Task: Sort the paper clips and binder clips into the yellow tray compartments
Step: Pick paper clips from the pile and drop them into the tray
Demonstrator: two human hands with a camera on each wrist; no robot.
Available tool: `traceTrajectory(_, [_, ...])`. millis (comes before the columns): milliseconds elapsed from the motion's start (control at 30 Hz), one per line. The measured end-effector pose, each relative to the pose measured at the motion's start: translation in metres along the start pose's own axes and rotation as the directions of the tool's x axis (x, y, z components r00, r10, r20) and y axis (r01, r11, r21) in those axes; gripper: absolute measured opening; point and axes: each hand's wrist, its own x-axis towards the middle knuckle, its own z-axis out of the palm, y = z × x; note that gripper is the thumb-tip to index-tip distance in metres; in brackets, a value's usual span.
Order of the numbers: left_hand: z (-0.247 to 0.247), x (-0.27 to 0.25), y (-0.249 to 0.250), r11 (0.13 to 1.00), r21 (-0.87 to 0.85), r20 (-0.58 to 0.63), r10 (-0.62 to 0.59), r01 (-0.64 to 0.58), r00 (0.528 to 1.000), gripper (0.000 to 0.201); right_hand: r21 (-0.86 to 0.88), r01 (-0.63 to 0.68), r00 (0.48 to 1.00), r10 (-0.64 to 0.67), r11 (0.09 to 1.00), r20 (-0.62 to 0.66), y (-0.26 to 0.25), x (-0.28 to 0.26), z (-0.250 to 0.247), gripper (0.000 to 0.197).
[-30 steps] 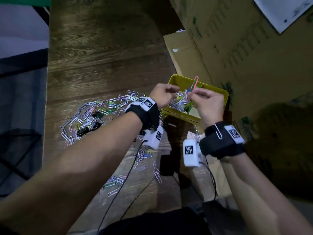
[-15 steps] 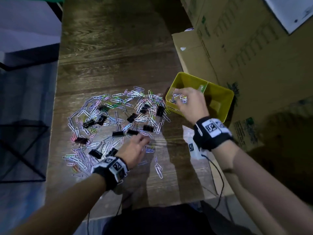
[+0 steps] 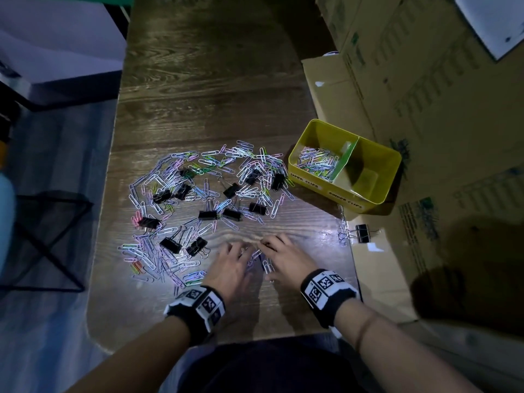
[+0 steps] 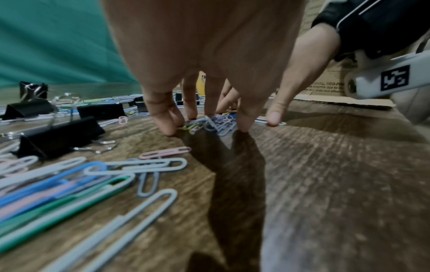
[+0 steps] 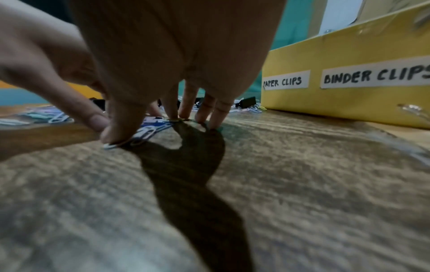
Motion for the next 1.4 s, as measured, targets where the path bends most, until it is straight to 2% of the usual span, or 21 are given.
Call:
traceTrajectory(100, [0.008, -0.003, 0.010, 1.000, -0.020, -0.056, 0.010, -0.012, 0.998, 0.055, 0.115, -0.025, 0.997, 0.034, 0.993, -0.075, -0.004, -0.004, 0.001, 0.057])
traceTrajectory(200, [0.009, -0.005, 0.014, 0.999, -0.045, -0.121, 0.019, -0.024, 0.992, 0.049, 0.181, -0.113, 0.991, 0.123, 0.977, -0.048, -0.012, -0.007, 0.005, 0.040])
traceTrajectory(300, [0.007, -0.003, 0.014, 0.997, -0.074, -0.117, -0.014, 0.006, 0.993, 0.041, 0.292, -0.230, 0.970, 0.243, 0.928, -0.010, -0.020, -0.006, 0.013, 0.027])
traceTrajectory(467, [0.005, 0.002, 0.010, 0.991, -0.128, -0.012, -0.047, 0.045, 0.999, 0.042, 0.283, -0.322, 0.942, 0.337, 0.903, -0.004, -0.029, -0.007, 0.013, 0.027])
traceTrajectory(600, [0.001, 0.004, 0.013, 0.981, -0.173, -0.010, -0.094, 0.090, 0.996, 0.040, 0.187, -0.366, 0.929, 0.371, 0.912, 0.008, -0.038, -0.005, 0.004, 0.024])
traceTrajectory(800, [-0.002, 0.002, 0.005, 0.955, -0.274, -0.005, -0.117, 0.111, 0.993, 0.033, 0.209, -0.465, 0.884, 0.464, 0.860, 0.057, -0.047, -0.002, -0.003, 0.021])
traceTrajectory(1033, [-0.010, 0.002, 0.008, 0.919, -0.376, -0.119, -0.177, 0.121, 0.977, 0.018, 0.357, -0.535, 0.815, 0.579, 0.765, -0.018, -0.052, 0.002, -0.006, 0.023])
traceTrajectory(1133, [-0.006, 0.000, 0.007, 0.928, -0.360, -0.136, -0.150, 0.092, 0.979, 0.025, 0.433, -0.567, 0.771, 0.637, 0.701, -0.022, -0.050, 0.003, -0.005, 0.018])
traceTrajectory(1200, [-0.002, 0.001, 0.007, 0.941, -0.324, -0.124, -0.139, 0.092, 0.983, 0.036, 0.446, -0.575, 0.765, 0.644, 0.687, -0.006, -0.049, 0.004, -0.004, 0.017])
traceTrajectory(1300, [0.002, 0.004, 0.009, 0.970, -0.205, -0.072, -0.146, 0.129, 0.987, 0.044, 0.426, -0.546, 0.794, 0.608, 0.721, -0.012, -0.048, 0.004, -0.001, 0.018])
traceTrajectory(1400, [0.006, 0.004, 0.015, 0.993, 0.042, 0.001, -0.113, 0.113, 0.994, 0.040, 0.347, -0.490, 0.846, 0.532, 0.800, -0.031, -0.048, 0.003, 0.005, 0.022])
